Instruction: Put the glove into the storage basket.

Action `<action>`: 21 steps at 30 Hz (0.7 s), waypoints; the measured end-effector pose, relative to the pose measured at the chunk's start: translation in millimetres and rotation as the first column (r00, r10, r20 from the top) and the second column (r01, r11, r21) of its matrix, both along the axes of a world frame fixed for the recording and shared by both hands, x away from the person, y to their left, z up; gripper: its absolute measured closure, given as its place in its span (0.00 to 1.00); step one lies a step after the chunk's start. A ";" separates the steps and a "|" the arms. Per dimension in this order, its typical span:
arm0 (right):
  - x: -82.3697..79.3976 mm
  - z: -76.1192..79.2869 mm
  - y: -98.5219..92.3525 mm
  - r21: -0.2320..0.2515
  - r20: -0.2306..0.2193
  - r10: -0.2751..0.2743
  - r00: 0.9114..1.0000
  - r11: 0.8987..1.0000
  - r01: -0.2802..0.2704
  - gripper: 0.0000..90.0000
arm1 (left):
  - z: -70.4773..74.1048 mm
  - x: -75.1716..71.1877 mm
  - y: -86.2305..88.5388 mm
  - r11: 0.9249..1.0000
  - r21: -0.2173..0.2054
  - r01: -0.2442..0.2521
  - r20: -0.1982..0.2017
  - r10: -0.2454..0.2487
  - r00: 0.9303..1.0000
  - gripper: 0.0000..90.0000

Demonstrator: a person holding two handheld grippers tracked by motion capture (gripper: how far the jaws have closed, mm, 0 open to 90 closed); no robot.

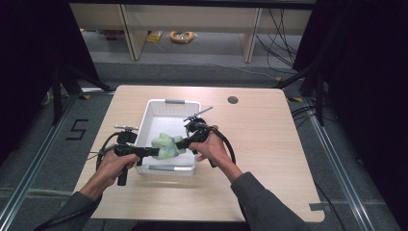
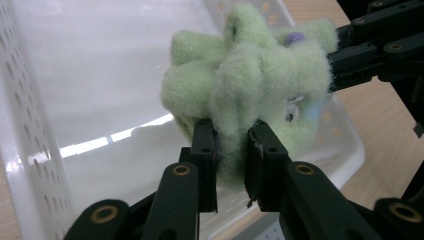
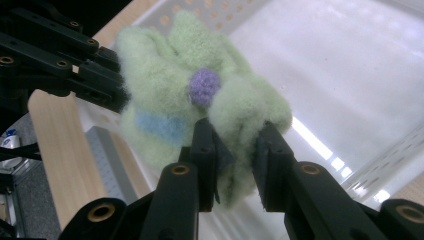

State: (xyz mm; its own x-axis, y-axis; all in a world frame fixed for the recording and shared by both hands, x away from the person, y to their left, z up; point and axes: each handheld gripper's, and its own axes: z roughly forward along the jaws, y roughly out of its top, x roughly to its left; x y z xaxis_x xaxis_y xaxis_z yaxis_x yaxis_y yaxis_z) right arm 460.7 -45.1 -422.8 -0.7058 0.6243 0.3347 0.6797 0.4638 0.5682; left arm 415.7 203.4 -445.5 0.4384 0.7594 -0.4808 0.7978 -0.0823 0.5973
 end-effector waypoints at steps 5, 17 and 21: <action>4.4 -9.8 3.8 -0.011 -0.003 -0.002 1.000 1.000 0.002 0.82 | -6.5 5.6 -0.1 1.000 0.021 0.006 -0.024 -0.005 1.000 0.84; 4.4 -24.1 8.3 -0.042 -0.033 -0.013 0.999 0.999 0.012 0.81 | -15.3 13.5 -3.1 0.997 0.074 0.026 -0.061 -0.022 0.998 0.83; 2.2 -26.4 9.6 -0.062 -0.030 -0.006 1.000 0.998 0.004 0.80 | -14.1 13.1 -3.6 0.996 0.083 0.028 -0.068 -0.022 0.997 0.82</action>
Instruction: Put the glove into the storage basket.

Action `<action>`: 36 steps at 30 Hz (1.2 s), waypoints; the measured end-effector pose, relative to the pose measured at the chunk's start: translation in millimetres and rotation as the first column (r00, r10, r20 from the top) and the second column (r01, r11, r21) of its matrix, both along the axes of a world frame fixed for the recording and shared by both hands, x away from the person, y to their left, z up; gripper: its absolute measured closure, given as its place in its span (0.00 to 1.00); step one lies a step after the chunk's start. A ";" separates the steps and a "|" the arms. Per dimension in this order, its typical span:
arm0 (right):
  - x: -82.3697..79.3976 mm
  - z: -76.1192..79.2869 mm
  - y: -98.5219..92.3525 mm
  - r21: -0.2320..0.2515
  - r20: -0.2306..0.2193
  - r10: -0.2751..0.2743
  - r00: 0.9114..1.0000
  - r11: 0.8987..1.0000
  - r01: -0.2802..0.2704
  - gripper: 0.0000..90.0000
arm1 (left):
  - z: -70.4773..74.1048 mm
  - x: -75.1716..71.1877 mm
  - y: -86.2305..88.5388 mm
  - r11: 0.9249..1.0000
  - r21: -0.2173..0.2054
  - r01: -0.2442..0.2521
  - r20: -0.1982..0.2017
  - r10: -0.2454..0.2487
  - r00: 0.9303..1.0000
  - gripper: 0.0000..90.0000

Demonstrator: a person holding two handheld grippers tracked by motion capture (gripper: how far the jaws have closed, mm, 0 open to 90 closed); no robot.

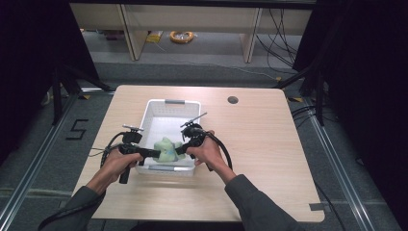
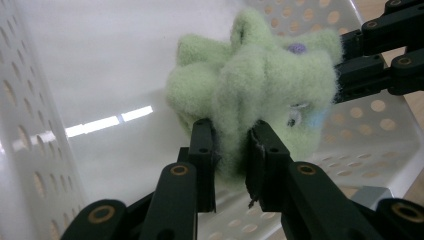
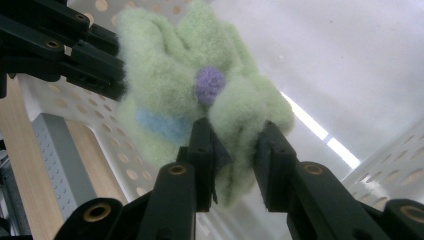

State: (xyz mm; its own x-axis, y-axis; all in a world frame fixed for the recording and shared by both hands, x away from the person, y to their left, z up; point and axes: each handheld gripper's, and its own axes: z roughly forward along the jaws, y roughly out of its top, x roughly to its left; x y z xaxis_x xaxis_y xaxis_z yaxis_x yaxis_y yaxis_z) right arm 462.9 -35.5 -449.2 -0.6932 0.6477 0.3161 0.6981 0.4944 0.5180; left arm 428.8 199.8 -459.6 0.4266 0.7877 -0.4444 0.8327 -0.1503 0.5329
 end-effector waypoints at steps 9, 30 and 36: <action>-0.7 -3.8 2.3 -0.024 -0.002 0.000 1.000 1.000 0.000 0.77 | -1.4 1.7 -1.9 0.999 0.036 0.016 0.007 -0.016 1.000 0.80; -4.4 16.5 3.5 -0.065 0.085 -0.023 0.996 0.997 0.029 0.49 | 14.8 3.5 -6.4 0.990 0.137 -0.024 0.084 0.012 0.996 0.54; -8.8 30.1 -5.7 -0.028 0.106 -0.025 0.994 0.999 0.028 0.46 | 22.0 -2.9 -5.9 0.994 0.111 -0.024 0.106 0.012 0.994 0.52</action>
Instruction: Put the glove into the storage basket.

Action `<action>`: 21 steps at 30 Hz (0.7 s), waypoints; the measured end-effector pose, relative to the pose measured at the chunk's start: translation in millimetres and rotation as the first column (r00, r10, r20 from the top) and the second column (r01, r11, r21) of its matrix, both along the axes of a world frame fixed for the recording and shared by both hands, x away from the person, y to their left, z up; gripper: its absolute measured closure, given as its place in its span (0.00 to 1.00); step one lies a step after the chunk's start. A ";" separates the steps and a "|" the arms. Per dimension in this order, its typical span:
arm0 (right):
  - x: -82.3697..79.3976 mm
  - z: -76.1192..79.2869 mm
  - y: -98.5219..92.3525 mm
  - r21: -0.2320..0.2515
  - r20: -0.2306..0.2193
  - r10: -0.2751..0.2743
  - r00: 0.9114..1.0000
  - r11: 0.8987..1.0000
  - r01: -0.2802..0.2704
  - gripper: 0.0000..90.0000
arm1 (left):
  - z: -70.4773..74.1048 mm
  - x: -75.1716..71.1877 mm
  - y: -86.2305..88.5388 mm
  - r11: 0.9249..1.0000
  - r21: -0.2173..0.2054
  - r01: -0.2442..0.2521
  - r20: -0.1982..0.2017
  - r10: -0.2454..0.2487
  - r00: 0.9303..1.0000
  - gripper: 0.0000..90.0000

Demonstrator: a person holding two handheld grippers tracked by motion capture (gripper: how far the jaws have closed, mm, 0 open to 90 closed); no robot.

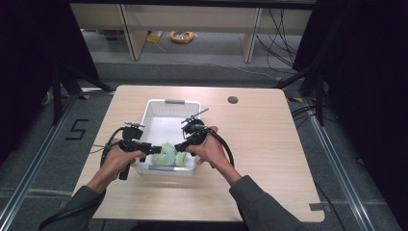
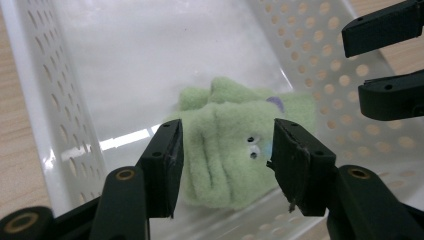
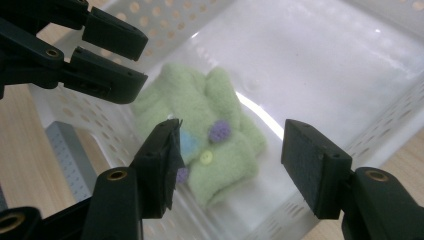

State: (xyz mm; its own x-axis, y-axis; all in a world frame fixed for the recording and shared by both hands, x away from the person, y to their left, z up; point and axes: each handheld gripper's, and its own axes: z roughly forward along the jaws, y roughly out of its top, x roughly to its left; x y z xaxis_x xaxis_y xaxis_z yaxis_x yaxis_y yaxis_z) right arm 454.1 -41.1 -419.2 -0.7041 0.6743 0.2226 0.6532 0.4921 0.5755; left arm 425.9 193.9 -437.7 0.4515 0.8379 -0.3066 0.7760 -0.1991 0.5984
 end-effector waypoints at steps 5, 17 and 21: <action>-3.5 7.2 -11.5 0.042 0.030 0.014 0.999 0.999 -0.015 0.45 | 8.8 -8.4 -1.9 1.000 -0.017 0.012 0.037 -0.012 0.999 0.50; -20.1 23.9 -45.7 0.095 0.066 0.010 0.998 0.995 -0.016 0.41 | 19.2 -33.9 -15.0 0.997 -0.054 0.055 0.077 -0.051 0.996 0.33; -26.9 26.0 -58.6 0.119 0.081 0.008 0.997 0.993 -0.018 0.41 | 22.2 -43.4 -19.5 0.995 -0.065 0.082 0.103 -0.075 0.992 0.26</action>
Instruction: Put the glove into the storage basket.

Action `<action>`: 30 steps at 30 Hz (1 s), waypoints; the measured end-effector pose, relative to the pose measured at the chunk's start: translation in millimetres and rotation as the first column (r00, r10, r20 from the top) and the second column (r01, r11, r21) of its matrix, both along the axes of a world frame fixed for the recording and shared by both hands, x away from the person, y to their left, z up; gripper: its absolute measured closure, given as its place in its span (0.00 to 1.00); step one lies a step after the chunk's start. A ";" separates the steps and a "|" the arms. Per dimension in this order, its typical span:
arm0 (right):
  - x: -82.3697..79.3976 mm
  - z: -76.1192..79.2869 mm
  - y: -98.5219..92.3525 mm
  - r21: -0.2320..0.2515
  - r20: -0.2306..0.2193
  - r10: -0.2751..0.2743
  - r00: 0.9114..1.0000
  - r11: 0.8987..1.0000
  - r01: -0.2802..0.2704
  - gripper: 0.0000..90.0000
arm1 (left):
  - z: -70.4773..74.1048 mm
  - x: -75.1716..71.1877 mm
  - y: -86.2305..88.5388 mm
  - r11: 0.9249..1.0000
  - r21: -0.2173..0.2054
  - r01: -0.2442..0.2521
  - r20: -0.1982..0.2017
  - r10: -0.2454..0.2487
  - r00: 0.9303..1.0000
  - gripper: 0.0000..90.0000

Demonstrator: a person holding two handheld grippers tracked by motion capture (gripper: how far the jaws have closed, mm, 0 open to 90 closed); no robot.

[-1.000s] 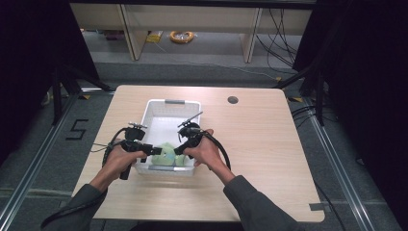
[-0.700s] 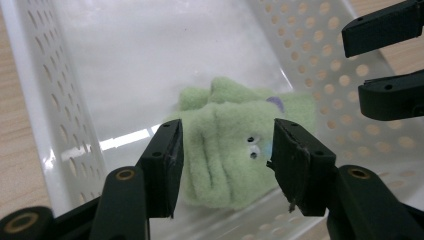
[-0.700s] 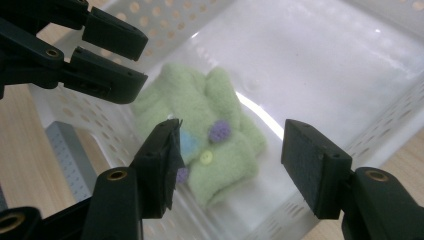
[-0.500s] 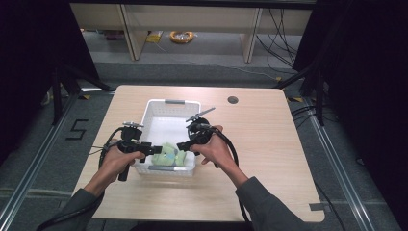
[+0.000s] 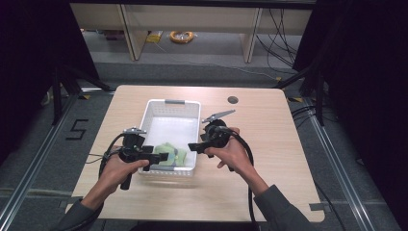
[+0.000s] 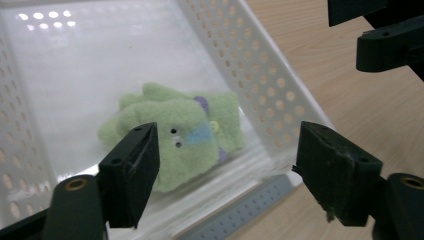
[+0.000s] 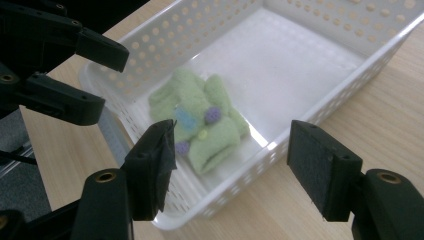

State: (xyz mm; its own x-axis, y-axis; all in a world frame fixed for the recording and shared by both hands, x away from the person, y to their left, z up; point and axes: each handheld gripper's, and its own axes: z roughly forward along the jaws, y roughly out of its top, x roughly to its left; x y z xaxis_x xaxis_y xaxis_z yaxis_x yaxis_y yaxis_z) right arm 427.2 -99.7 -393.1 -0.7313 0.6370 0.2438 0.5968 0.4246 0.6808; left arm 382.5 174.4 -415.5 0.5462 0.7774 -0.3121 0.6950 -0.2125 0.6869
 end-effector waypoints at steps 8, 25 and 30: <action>-14.9 -0.4 -24.6 0.031 0.006 -0.017 1.000 0.999 0.016 0.40 | 2.1 -20.1 -14.7 1.000 -0.020 0.015 0.044 -0.014 0.999 0.21; -49.6 -18.1 -76.8 0.093 0.078 -0.054 0.995 0.995 0.047 0.38 | -16.5 -58.3 -31.0 0.996 -0.070 0.050 0.111 -0.042 0.993 0.20; -53.5 -22.7 -87.9 0.109 0.076 -0.085 0.993 0.991 0.077 0.38 | -21.9 -65.8 -31.5 0.996 -0.067 0.064 0.115 -0.056 0.992 0.20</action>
